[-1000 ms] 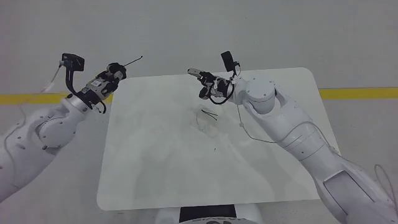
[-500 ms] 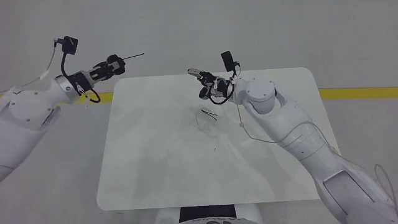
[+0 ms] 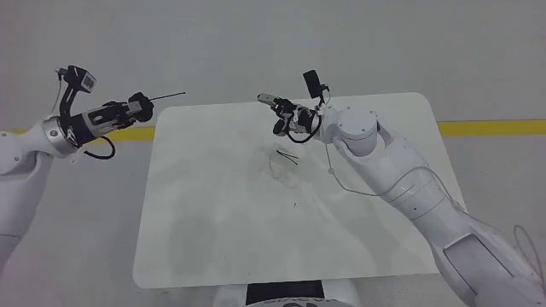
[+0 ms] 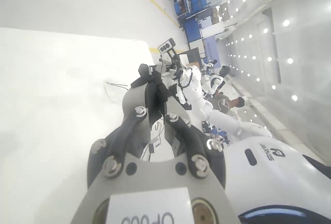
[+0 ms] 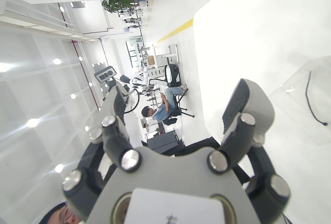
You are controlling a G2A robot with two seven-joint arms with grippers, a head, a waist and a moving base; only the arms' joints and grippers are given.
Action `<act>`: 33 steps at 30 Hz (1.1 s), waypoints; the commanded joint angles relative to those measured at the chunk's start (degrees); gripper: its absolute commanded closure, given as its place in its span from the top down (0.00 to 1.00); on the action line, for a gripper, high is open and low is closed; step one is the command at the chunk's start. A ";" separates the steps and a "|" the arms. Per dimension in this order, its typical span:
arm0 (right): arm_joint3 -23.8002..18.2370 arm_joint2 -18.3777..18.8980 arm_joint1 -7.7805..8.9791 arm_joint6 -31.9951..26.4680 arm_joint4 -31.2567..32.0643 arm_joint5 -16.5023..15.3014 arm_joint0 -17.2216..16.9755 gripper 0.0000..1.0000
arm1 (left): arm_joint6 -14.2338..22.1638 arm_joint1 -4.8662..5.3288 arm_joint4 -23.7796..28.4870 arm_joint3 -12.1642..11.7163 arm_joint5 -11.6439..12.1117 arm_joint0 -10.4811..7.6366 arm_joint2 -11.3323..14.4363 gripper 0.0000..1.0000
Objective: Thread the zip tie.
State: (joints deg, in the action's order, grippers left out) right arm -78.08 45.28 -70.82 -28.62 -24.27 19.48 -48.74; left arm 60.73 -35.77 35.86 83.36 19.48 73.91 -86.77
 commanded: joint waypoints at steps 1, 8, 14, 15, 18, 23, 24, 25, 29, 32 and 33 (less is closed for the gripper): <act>0.00 0.00 0.00 0.00 0.00 0.00 0.00 1.00 | -0.13 0.08 -0.07 0.04 0.00 -0.07 0.31 0.00; 0.00 0.00 0.00 0.00 0.00 0.00 0.00 1.00 | -0.09 -0.24 1.67 -0.15 -1.60 0.90 1.64 0.00; 3.38 1.19 -0.58 -8.27 -7.05 -13.85 -2.90 1.00 | 8.20 -1.29 10.51 -3.05 -1.47 1.51 5.14 0.00; 4.38 1.07 -0.86 -10.15 -8.55 -16.38 -2.92 1.00 | 9.00 -1.46 11.29 -3.25 -1.65 1.44 5.74 0.00; 8.47 -0.47 -2.04 -14.18 -11.34 -21.52 -2.12 1.00 | 10.20 -2.06 12.09 -5.00 0.00 1.08 7.38 0.00; 13.89 -3.72 -4.75 -20.09 -17.09 -28.49 -0.08 1.00 | 9.95 -3.30 13.67 -4.83 0.00 0.24 10.29 0.00; 13.89 -3.72 -4.75 -20.09 -17.09 -28.49 -0.08 1.00 | 9.56 -3.52 13.08 -4.61 0.00 -0.18 10.62 0.00; 13.89 -3.72 -4.75 -20.09 -17.09 -28.49 -0.08 1.00 | 7.19 -3.59 6.66 -3.26 0.00 -1.71 9.79 0.00; 13.89 -3.72 -4.75 -20.09 -17.09 -28.49 -0.08 1.00 | 7.19 -3.59 6.66 -3.26 0.00 -1.71 9.79 0.00; 13.89 -3.72 -4.75 -20.09 -17.09 -28.49 -0.08 1.00 | 7.19 -3.59 6.66 -3.26 0.00 -1.71 9.79 0.00; 13.71 -3.96 -4.85 -20.33 -17.82 -28.25 -1.02 1.00 | 7.05 -3.66 6.17 -3.24 -0.98 -1.35 10.36 0.00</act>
State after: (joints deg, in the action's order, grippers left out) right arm -64.24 41.50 -75.59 -48.75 -41.48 -8.95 -48.96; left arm 67.91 -39.37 42.43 80.09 19.38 72.27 -76.89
